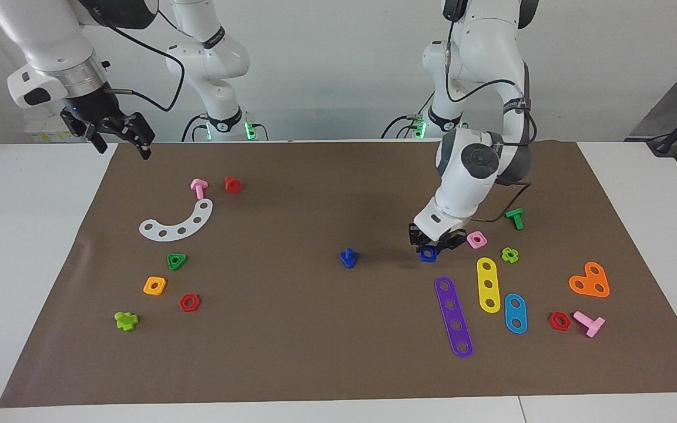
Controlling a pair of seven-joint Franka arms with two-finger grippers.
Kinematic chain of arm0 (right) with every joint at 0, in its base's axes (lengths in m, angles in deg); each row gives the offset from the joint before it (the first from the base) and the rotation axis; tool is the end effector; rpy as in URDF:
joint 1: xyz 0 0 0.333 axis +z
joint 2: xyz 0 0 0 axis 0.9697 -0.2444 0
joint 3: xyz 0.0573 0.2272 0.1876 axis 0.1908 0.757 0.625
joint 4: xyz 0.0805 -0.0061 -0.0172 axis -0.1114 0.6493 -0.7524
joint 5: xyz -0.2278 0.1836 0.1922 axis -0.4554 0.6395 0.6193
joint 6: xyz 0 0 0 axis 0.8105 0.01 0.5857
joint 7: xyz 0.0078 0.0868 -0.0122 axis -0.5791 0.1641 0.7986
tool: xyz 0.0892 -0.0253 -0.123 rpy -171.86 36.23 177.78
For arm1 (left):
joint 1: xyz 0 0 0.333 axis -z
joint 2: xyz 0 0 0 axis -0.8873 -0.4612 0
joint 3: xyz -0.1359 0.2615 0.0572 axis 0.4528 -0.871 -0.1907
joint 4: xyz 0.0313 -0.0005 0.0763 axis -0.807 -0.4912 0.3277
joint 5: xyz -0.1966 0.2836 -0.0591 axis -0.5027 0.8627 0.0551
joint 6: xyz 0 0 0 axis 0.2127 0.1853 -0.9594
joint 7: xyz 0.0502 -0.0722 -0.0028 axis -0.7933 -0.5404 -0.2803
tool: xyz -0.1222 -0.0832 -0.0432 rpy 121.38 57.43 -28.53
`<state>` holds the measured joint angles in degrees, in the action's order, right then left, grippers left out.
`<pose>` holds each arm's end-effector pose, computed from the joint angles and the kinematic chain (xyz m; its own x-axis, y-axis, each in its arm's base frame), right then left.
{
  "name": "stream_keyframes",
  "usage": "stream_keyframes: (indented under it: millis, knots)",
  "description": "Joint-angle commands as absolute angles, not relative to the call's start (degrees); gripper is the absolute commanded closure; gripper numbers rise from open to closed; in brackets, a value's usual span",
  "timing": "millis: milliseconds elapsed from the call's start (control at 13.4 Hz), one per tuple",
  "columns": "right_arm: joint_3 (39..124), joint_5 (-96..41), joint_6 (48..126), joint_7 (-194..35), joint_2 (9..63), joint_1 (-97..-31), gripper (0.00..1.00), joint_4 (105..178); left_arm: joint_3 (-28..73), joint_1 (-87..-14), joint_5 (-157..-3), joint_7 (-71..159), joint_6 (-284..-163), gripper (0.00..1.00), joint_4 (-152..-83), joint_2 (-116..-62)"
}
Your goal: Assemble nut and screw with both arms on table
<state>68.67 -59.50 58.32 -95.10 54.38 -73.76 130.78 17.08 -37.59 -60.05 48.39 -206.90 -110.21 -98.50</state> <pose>0.4904 -0.0367 0.5680 0.9806 -0.1956 -0.0113 -0.1954 -0.9806 0.0158 0.5508 -0.2383 0.3284 0.9881 -0.1534 -0.0091 -0.1525 -0.9862 0.0642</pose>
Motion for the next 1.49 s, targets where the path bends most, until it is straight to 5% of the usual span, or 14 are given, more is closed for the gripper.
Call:
stream_keyframes:
  millis: [0, 747, 1419]
  knots:
    - [68.2, -58.98, 58.72, -94.11, 55.98, -73.39, 0.0, 132.39, 15.9, -33.11, -61.08, 40.27, -203.64, 0.73, -104.98, -100.8]
    - [68.29, -58.89, 58.63, -93.76, 56.06, -72.34, 0.0, 132.39, 15.72, -25.1, -62.84, 29.34, -200.56, 0.74, -93.21, -108.53]
    - [68.29, -58.89, 58.63, -93.76, 56.06, -72.34, 0.0, 132.39, 15.72, -23.07, -62.58, 27.67, -201.26, 0.76, -92.14, -110.03]
